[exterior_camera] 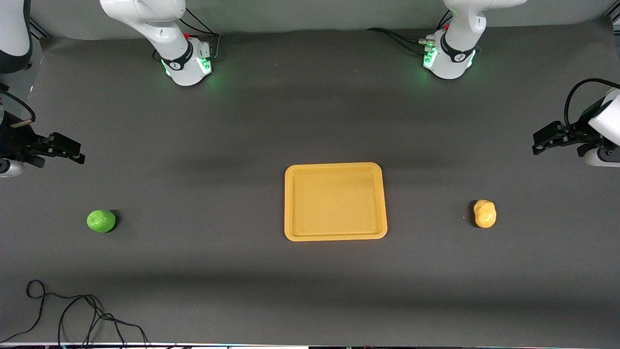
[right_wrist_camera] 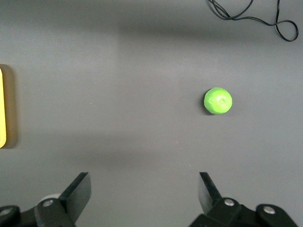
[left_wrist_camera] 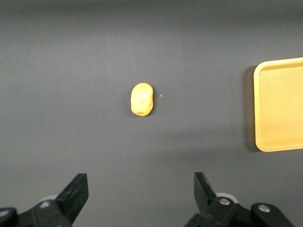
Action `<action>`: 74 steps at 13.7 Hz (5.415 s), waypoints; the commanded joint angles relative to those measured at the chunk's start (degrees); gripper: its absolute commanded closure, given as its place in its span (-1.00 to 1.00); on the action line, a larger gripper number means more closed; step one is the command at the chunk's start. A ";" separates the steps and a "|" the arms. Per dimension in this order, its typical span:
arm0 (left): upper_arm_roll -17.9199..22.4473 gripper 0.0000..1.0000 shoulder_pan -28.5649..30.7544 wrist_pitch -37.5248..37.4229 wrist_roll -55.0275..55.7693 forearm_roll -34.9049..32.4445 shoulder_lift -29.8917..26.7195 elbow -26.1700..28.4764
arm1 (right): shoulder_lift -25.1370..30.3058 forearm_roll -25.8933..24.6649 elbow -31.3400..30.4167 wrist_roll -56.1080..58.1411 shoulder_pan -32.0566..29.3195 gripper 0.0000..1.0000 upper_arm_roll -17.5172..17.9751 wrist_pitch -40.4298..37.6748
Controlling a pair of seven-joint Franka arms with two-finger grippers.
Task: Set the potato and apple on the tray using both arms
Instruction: 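Reach the left gripper down to the yellow potato and grasp it, then carry the potato with the left gripper over the yellow tray, then lower the potato onto the tray while the right gripper grasps the apple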
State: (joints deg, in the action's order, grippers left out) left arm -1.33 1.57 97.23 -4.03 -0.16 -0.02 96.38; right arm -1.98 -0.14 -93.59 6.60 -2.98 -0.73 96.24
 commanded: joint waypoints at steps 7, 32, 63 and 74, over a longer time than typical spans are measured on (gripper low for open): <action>0.45 -0.99 -0.69 5.49 0.95 -0.10 -1.21 4.85 | -0.21 -0.47 0.86 -1.42 0.96 -1.00 -0.50 -0.35; 0.72 -0.85 2.47 49.11 -7.92 0.25 30.24 17.18 | -0.83 -0.38 1.04 -1.15 0.61 -1.00 -0.50 -2.28; -2.62 0.73 -28.72 30.92 47.01 -2.13 37.28 -1.46 | -10.66 5.76 -1.69 24.25 -0.89 -1.00 -18.69 13.00; -2.54 -0.84 -28.82 32.06 47.80 -2.92 37.90 -1.28 | -22.53 12.53 -13.11 24.25 0.70 -1.00 -18.08 40.60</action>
State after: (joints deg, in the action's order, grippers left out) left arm -4.71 -26.25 129.11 41.96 -1.75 37.58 96.16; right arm -23.96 10.50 -105.59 30.06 -2.60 -18.47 134.45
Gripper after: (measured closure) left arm 0.388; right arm 0.000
